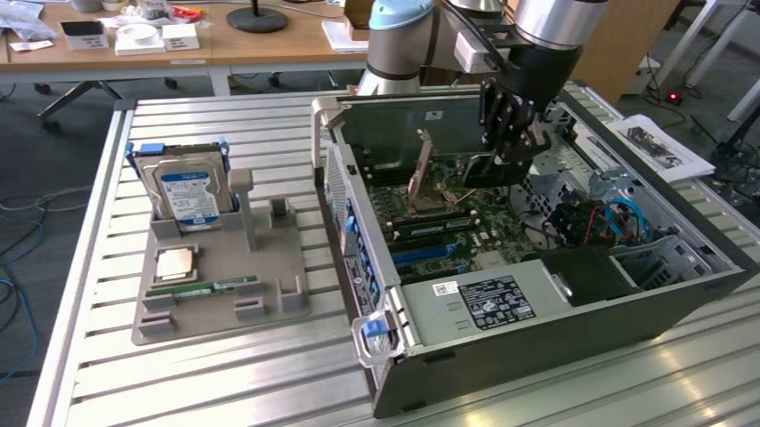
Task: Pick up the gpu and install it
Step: 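Insert the gpu into the slot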
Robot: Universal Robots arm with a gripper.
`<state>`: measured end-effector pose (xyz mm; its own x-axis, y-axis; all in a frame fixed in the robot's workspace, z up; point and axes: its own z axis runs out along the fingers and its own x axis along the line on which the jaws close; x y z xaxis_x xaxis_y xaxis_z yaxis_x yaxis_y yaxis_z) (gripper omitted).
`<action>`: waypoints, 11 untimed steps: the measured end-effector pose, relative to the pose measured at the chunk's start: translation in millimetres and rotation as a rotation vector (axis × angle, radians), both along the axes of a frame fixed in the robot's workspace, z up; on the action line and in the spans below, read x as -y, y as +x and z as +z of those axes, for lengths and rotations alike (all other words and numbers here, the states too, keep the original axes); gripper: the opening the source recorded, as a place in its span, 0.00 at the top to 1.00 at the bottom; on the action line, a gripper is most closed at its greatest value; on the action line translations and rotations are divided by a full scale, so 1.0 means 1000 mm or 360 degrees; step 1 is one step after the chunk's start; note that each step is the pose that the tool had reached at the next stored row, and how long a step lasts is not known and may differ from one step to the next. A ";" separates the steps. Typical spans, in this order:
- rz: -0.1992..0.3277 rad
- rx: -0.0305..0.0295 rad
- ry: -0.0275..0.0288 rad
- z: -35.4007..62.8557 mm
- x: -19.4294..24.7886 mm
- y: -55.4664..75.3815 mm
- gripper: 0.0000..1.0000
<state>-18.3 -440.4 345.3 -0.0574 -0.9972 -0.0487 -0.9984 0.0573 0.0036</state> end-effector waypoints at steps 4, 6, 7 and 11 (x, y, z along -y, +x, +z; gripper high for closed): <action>0.0000 0.00000 -0.00001 -0.0047 0.0000 0.000 0.73; 0.0000 0.00000 -0.00001 -0.0066 0.0000 0.000 0.73; 0.0000 0.00000 -0.00001 -0.0076 0.0000 -0.001 0.73; 0.0000 0.00000 -0.00002 -0.0117 0.0000 -0.001 0.73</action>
<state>-19.4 -440.5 333.6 -0.0576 -0.9972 -0.0486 -0.9983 0.0575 0.0036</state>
